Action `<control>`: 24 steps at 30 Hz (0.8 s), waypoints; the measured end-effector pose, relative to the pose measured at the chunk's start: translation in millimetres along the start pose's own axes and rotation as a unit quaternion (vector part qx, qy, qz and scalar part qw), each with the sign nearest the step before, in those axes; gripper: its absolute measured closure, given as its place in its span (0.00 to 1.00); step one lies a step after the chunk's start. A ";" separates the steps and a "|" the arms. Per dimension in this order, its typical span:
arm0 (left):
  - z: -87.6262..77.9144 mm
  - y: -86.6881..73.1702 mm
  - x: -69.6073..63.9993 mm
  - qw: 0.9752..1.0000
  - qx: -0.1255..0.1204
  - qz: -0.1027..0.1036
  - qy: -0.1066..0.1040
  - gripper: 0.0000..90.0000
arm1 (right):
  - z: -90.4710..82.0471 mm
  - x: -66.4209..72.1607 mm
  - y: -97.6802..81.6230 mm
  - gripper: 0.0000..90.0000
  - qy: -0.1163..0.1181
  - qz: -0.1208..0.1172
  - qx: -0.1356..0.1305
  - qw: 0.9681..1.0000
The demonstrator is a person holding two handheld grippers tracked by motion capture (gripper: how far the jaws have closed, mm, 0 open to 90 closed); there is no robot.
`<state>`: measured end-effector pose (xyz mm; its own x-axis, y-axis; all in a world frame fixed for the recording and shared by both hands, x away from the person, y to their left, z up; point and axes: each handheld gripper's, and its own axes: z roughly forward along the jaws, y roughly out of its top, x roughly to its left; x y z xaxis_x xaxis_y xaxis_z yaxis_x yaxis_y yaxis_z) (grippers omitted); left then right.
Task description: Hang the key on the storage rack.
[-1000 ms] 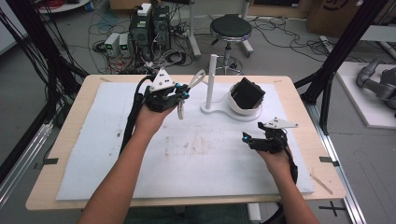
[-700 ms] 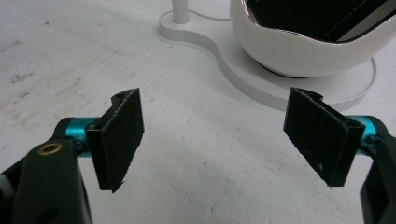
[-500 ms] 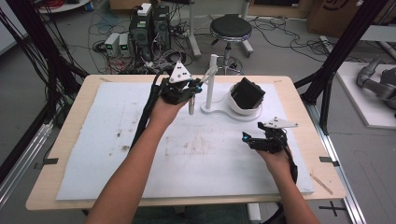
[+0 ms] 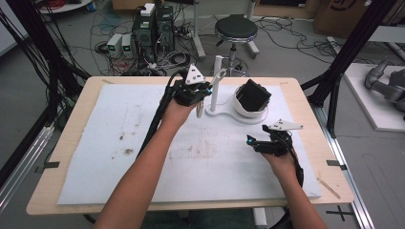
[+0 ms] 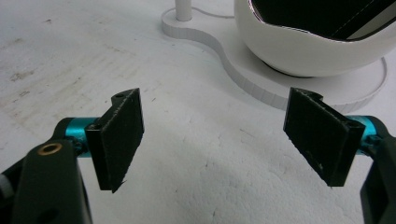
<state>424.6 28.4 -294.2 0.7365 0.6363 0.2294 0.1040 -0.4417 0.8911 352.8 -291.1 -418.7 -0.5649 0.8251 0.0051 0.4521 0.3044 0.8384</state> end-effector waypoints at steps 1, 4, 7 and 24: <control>1.2 -0.2 0.2 1.000 0.001 -0.001 0.000 0.90 | 0.1 0.1 0.1 0.23 0.001 -0.001 0.000 1.000; 3.4 -1.3 1.3 1.000 0.007 -0.002 0.004 0.90 | 0.4 -0.6 -0.1 0.23 -0.001 0.000 0.000 1.000; 5.8 -2.8 2.7 1.000 0.013 0.000 0.006 0.90 | 0.8 -0.7 -0.1 0.23 -0.001 0.001 0.000 1.000; 17.2 -8.6 2.7 0.999 0.030 0.000 0.023 0.76 | 0.8 -0.7 -0.2 0.23 0.001 0.001 0.000 1.000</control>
<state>437.2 23.1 -307.9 0.7049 0.6641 0.2492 0.1446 -0.4785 0.8661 353.6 -291.3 -419.2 -0.5647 0.8253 0.0075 0.4534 0.3026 0.8384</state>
